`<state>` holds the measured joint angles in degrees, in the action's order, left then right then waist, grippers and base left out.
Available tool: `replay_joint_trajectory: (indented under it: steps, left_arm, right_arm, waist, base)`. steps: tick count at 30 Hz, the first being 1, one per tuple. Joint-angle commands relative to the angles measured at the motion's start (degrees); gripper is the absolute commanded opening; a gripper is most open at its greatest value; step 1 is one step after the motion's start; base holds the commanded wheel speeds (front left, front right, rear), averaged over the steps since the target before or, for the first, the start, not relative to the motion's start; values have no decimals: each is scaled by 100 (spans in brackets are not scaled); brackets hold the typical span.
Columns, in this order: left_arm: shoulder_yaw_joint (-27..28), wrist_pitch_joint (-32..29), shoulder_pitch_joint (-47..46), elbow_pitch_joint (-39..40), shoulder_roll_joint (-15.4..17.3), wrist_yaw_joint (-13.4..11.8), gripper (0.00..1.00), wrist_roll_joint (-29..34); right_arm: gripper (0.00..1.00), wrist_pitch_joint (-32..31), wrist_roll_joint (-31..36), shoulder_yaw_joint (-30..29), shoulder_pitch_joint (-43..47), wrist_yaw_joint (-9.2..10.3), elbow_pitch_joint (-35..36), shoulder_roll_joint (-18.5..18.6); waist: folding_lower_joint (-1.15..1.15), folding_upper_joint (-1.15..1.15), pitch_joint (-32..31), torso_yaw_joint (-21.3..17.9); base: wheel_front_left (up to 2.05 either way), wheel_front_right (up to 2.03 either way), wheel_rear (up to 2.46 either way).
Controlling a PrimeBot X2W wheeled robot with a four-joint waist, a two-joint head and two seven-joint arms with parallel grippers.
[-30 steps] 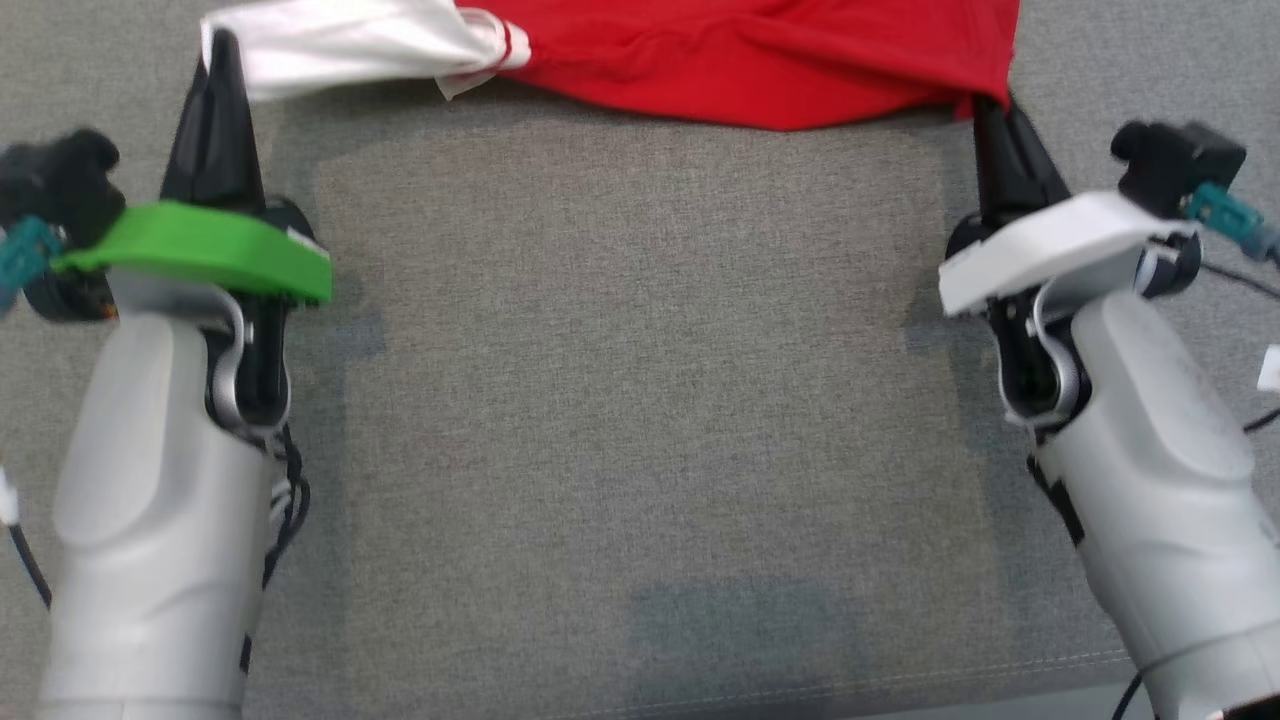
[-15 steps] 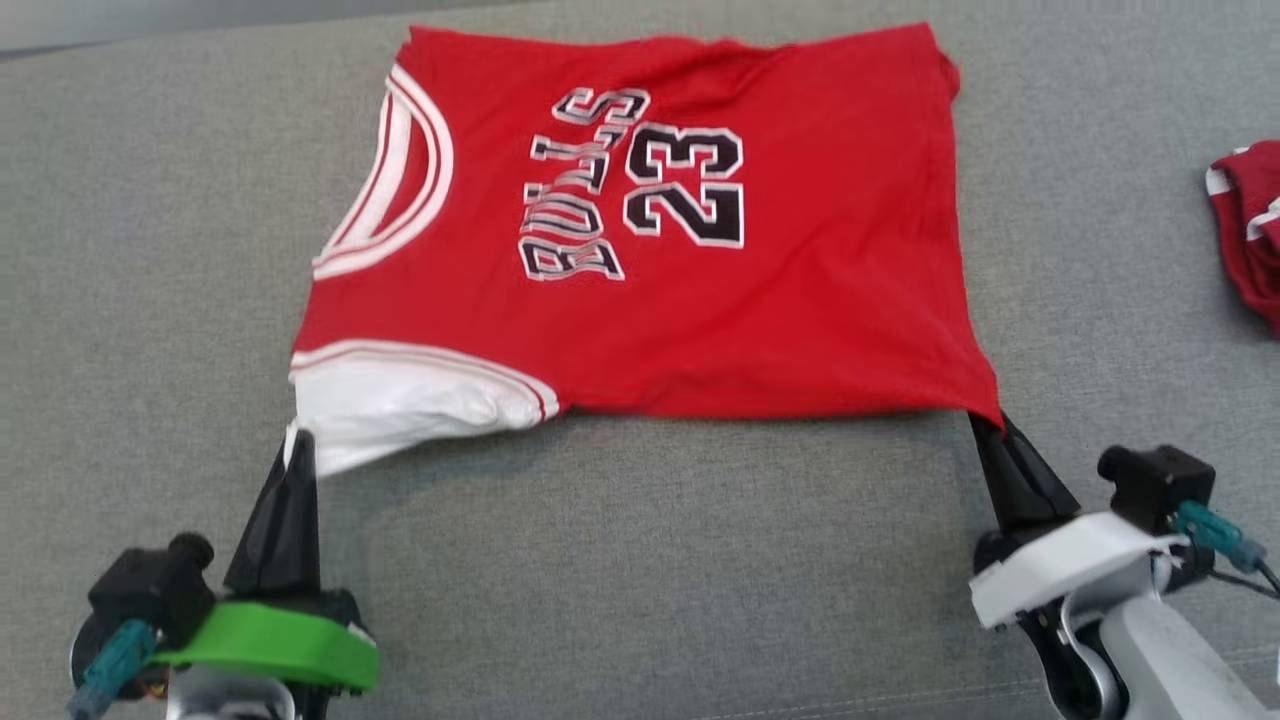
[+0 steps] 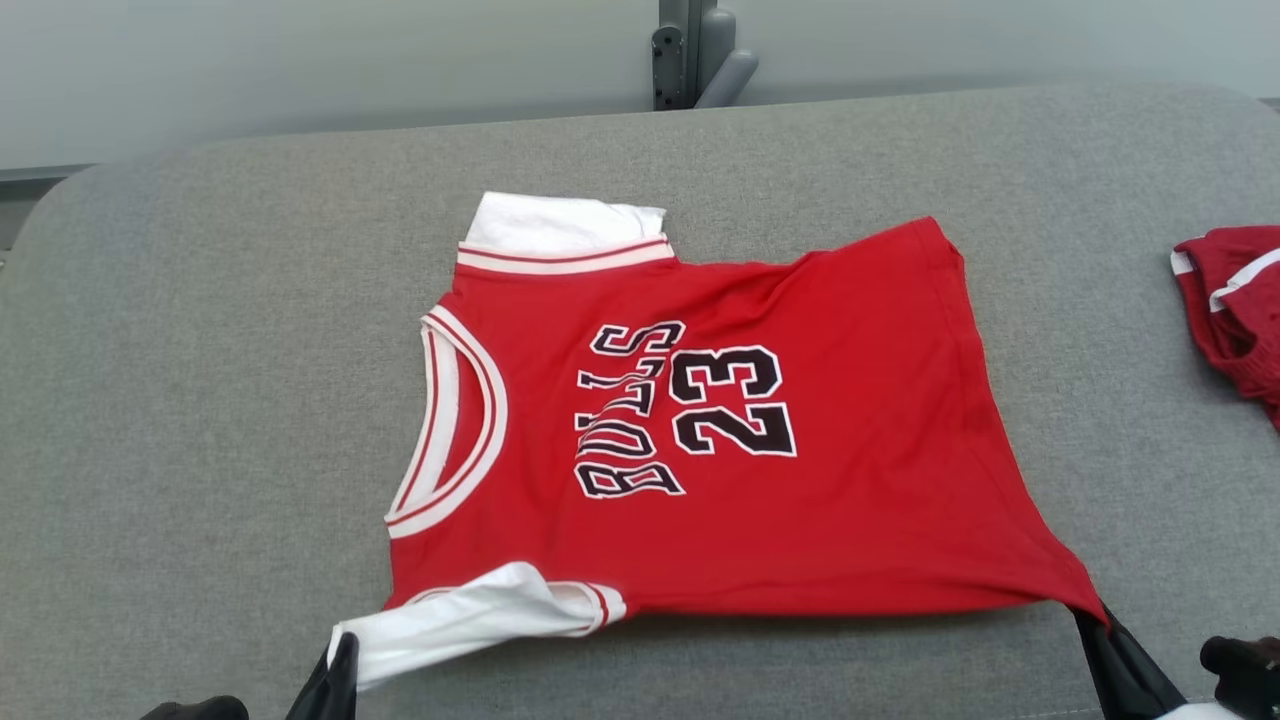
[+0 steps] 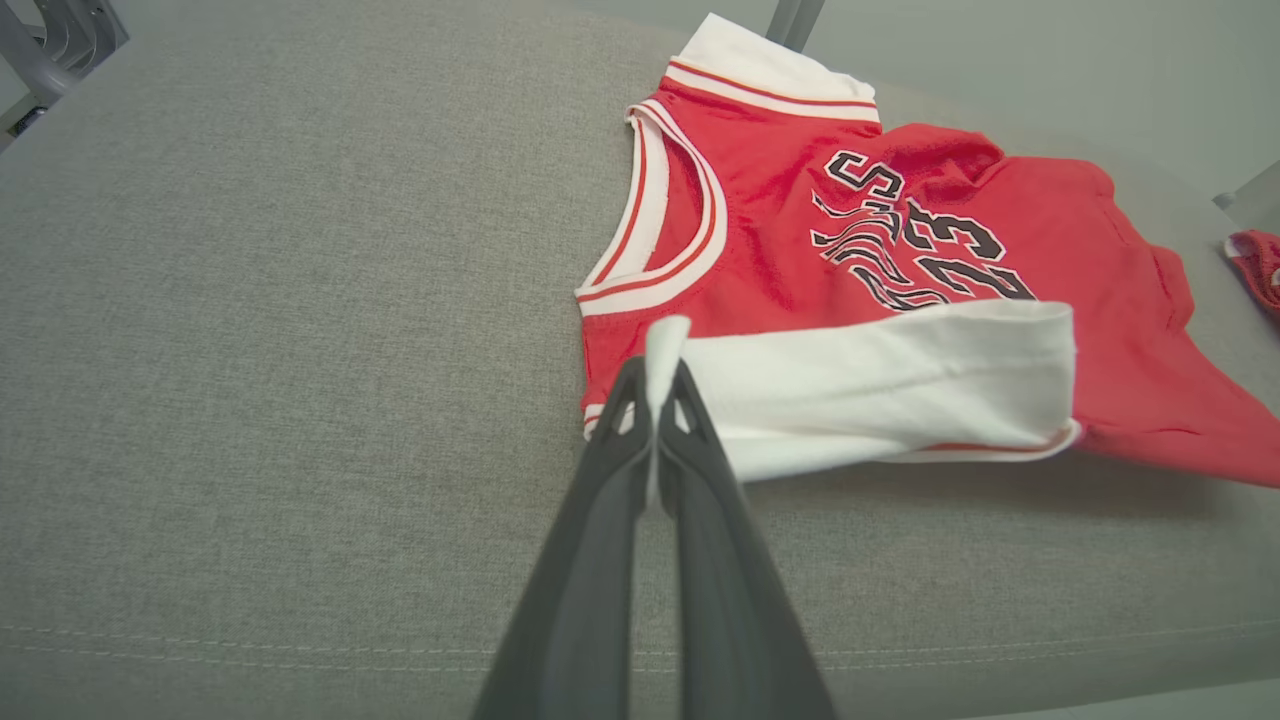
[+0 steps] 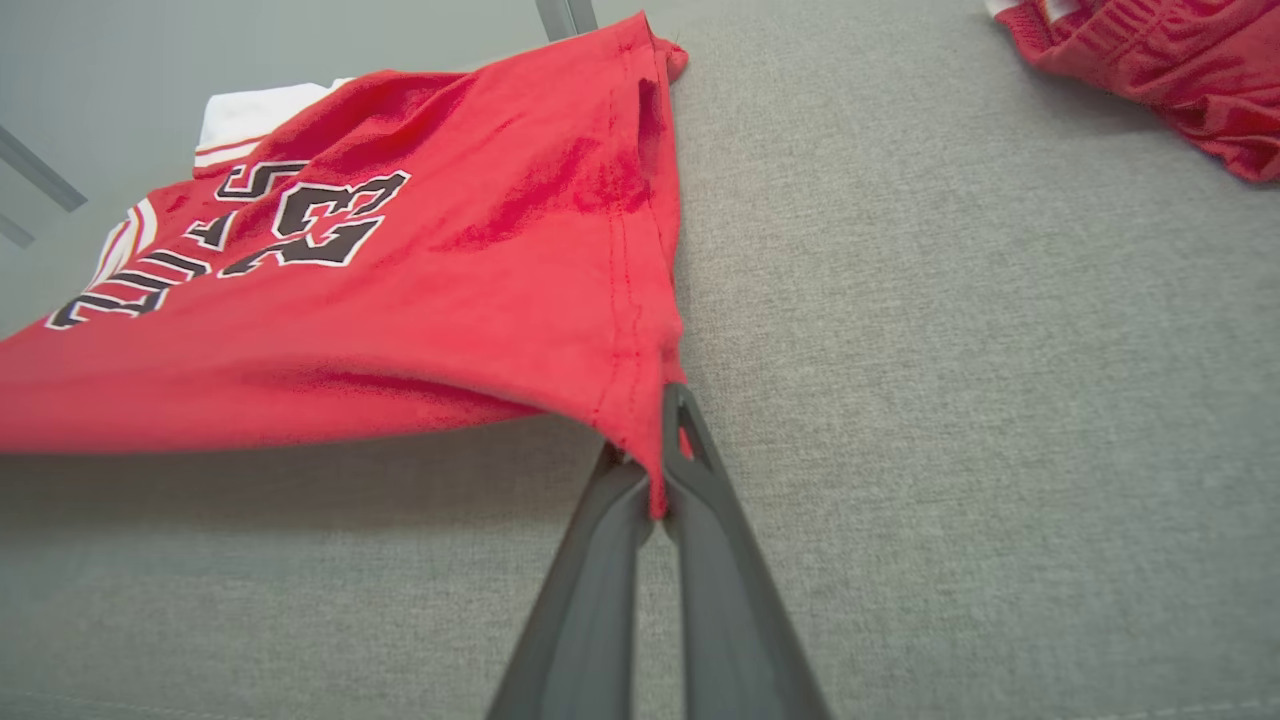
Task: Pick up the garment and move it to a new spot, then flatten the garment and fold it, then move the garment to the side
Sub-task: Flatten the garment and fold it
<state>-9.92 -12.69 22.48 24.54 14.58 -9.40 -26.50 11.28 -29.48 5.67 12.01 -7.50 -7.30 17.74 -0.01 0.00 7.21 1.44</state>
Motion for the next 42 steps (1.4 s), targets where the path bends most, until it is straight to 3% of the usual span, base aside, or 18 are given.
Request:
replay_joint_trajectory:
  steps: [1, 9, 24, 36, 37, 38, 39, 42]
  left_arm:
    - [17, -49, 116, 93, 55, -44, 0, -46]
    - [86, -334, 135, 325, 183, -147, 0, -73]
    - [-103, -186, -1699, -576, 367, 500, 0, 17]
    - [-177, 502, -2534, -1811, 145, 885, 0, -105]
    - [-173, 566, -2587, -1918, 128, 894, 35, -116]
    - [-142, 658, -2641, -2024, 102, 895, 82, -125]
    - [-124, 749, -2687, -2104, 82, 903, 100, -122]
    - [-60, 1115, -2770, -2268, -11, 892, 100, -78]
  right_arm:
    - [0, -48, 75, -86, 130, 2, 65, 7]
    - [0, -450, 336, -273, 359, 2, 401, -142]
    - [0, -1365, 457, -199, -976, 2, 385, -382]
    - [0, -1109, 369, -57, -1699, 2, -274, -411]
    - [12, -1076, 375, -44, -1740, 2, -324, -422]
    - [45, -1027, 396, -41, -1762, 2, -369, -425]
    - [100, -976, 397, -41, -1779, 2, -404, -450]
    - [100, -682, 504, -131, -1826, 2, -388, -493]
  waist:
    - [1, 0, -99, 69]
    - [1, 0, -128, 9]
    - [1, 0, 800, -235]
    - [1, 0, 1224, -313]
    - [1, 0, 1238, -314]
    - [1, 0, 1248, -312]
    - [1, 0, 1257, -310]
    - [1, 0, 1250, -315]
  base:
    - [0, 0, 0]
    - [0, 0, 0]
    - [0, 0, 0]
    - [0, 0, 0]
    - [0, 0, 0]
    - [0, 0, 0]
    - [0, 0, 0]
    - [0, 0, 0]
